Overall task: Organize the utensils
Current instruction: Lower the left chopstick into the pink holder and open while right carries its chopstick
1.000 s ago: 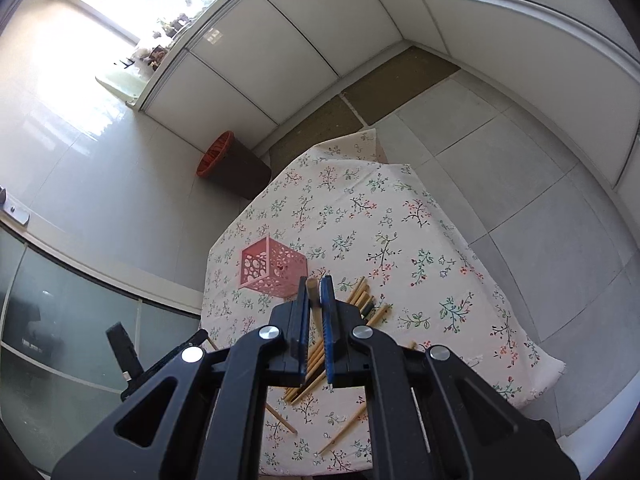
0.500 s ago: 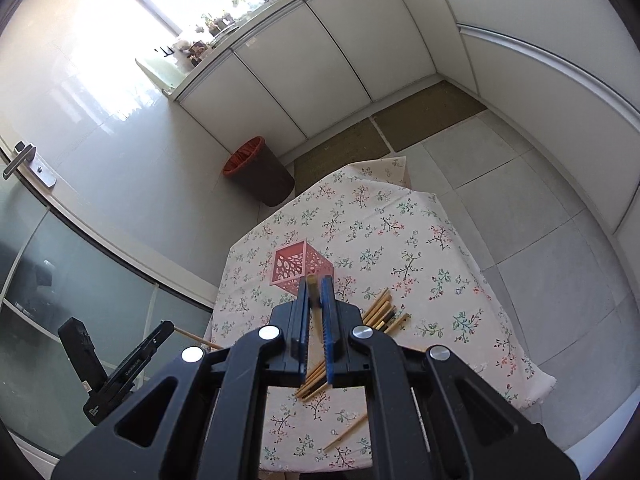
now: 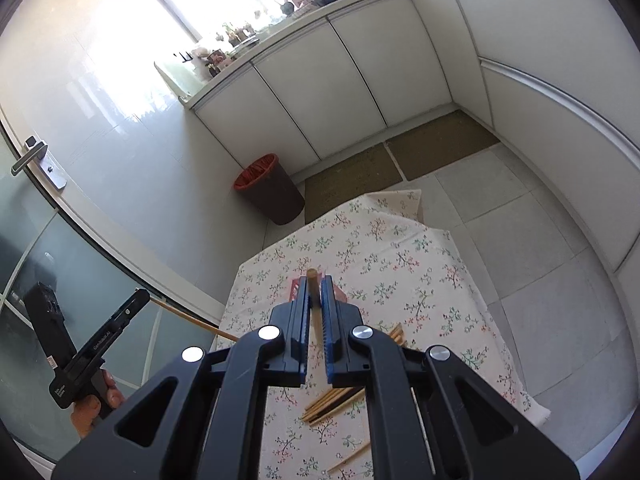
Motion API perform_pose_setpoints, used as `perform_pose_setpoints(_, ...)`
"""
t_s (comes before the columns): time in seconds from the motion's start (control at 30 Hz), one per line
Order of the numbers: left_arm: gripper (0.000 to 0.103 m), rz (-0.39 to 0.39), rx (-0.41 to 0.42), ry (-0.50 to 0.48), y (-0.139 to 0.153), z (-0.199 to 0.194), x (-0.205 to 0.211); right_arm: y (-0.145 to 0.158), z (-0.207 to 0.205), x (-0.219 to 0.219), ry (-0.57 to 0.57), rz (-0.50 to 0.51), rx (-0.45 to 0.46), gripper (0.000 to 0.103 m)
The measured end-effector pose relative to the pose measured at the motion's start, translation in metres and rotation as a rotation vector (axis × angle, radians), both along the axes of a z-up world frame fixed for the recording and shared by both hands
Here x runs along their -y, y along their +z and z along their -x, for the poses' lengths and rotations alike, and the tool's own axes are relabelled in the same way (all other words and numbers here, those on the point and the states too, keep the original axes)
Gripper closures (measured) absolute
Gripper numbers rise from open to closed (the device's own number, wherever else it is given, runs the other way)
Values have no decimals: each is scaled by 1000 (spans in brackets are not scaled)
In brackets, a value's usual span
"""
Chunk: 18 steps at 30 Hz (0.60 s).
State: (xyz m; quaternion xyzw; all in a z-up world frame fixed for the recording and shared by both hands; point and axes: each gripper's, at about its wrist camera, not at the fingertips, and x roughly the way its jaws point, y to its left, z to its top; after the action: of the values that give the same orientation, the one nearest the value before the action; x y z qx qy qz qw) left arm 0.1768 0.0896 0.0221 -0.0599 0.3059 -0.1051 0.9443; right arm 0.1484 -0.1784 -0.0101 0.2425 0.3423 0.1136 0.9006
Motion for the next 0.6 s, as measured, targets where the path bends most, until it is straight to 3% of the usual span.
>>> perform_pose_setpoints(0.17,99,20,61,-7,22,-23,13,21,-23,-13,10,34,60,97)
perform_pose_setpoints(0.3,99,20,83,-3,22,-47,24,28,-42,-29,16,80,106,97)
perform_pose_setpoints(0.4,99,15,72,3,10,-66,32,27,-56,-39,24,111,128,97)
perform_pose_setpoints(0.6,99,-15,-7,23,-43,-101,43,9,-89,-58,48,129,118,97)
